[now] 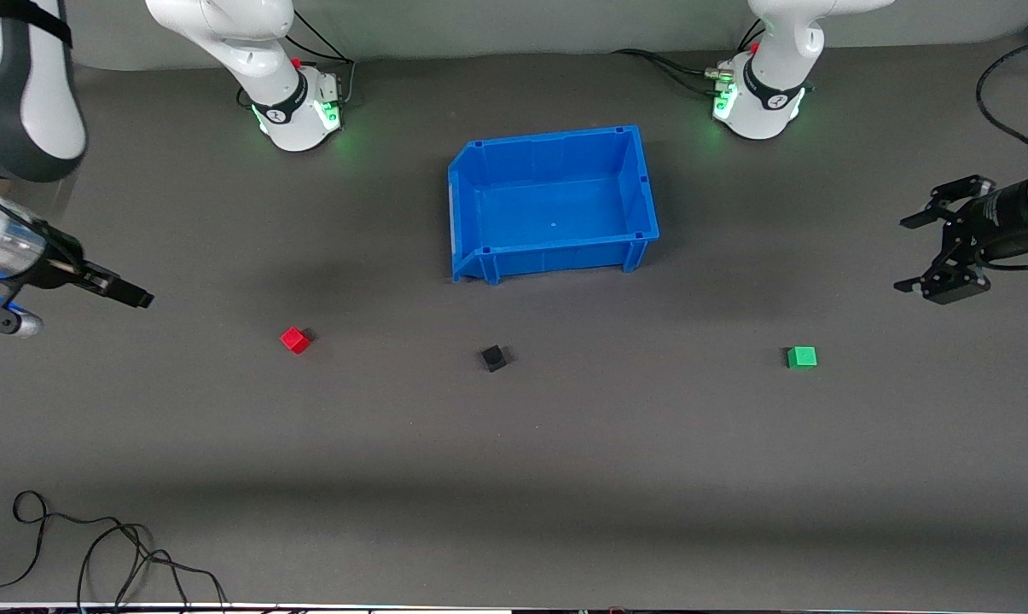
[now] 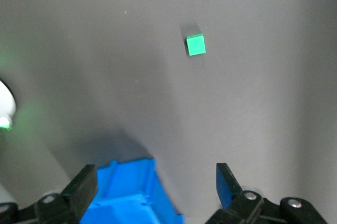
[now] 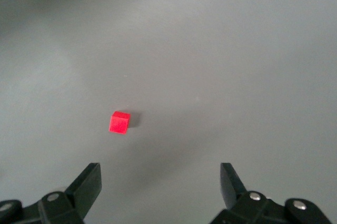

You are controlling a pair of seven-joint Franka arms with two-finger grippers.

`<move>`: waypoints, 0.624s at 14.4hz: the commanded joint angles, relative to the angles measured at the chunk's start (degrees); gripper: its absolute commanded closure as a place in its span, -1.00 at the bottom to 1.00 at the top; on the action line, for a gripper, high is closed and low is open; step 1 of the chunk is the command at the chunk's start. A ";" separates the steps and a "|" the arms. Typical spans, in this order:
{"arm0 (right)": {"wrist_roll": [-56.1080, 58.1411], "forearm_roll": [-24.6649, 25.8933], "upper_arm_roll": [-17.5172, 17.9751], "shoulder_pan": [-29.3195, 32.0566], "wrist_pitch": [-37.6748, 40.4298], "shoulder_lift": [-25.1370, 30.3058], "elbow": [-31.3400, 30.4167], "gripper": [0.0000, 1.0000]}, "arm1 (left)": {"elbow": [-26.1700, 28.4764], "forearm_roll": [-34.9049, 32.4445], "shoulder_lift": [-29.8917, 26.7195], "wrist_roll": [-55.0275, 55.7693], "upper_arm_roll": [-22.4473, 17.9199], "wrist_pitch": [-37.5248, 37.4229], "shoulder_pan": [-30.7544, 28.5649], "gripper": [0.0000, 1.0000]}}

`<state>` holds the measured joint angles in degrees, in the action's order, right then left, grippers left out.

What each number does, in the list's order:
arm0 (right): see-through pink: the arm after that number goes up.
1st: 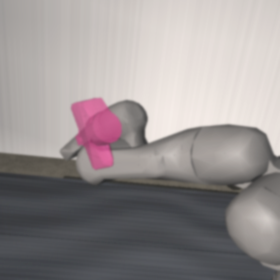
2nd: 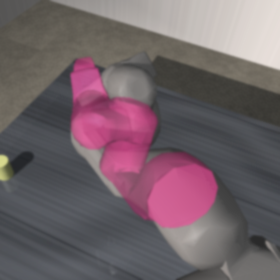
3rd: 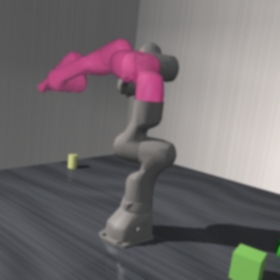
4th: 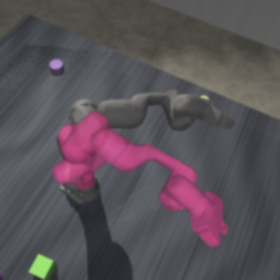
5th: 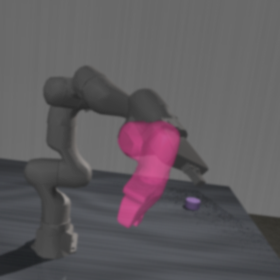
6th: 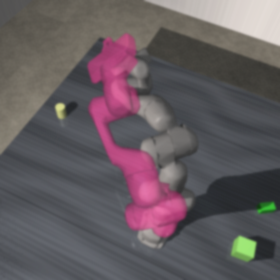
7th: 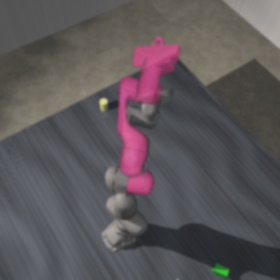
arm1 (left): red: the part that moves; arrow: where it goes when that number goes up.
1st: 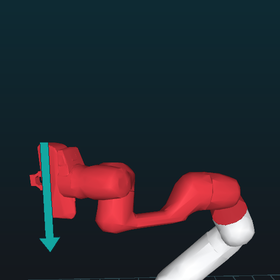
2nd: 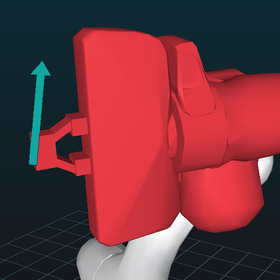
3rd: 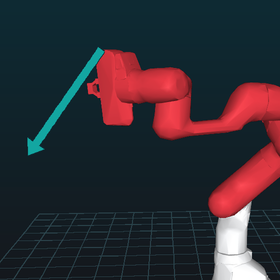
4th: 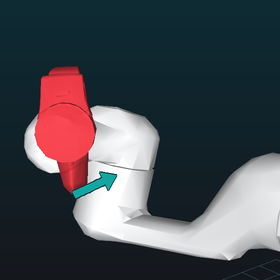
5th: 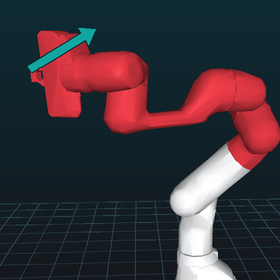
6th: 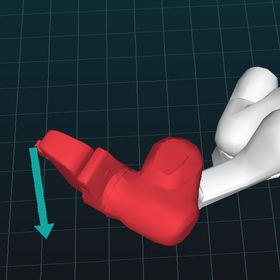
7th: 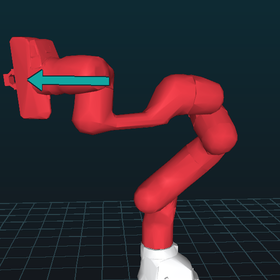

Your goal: Attach green and red cubes to black cube

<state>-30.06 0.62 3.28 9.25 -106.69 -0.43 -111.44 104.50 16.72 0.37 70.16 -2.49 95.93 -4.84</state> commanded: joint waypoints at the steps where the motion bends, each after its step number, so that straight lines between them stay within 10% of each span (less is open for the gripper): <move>1: -17.18 0.09 0.15 -0.55 -6.14 -0.96 -4.56 -0.99 | 8.94 4.01 -3.62 4.02 0.38 6.79 -3.06 -1.00; 9: -50.41 0.18 0.85 -5.38 -12.56 -6.32 -7.38 -0.99 | 16.52 10.96 7.08 2.79 0.38 24.29 -4.66 -1.00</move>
<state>-71.02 0.59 4.04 5.53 -116.36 -4.65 -118.15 121.13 26.40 3.97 72.51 -2.55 117.10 -8.95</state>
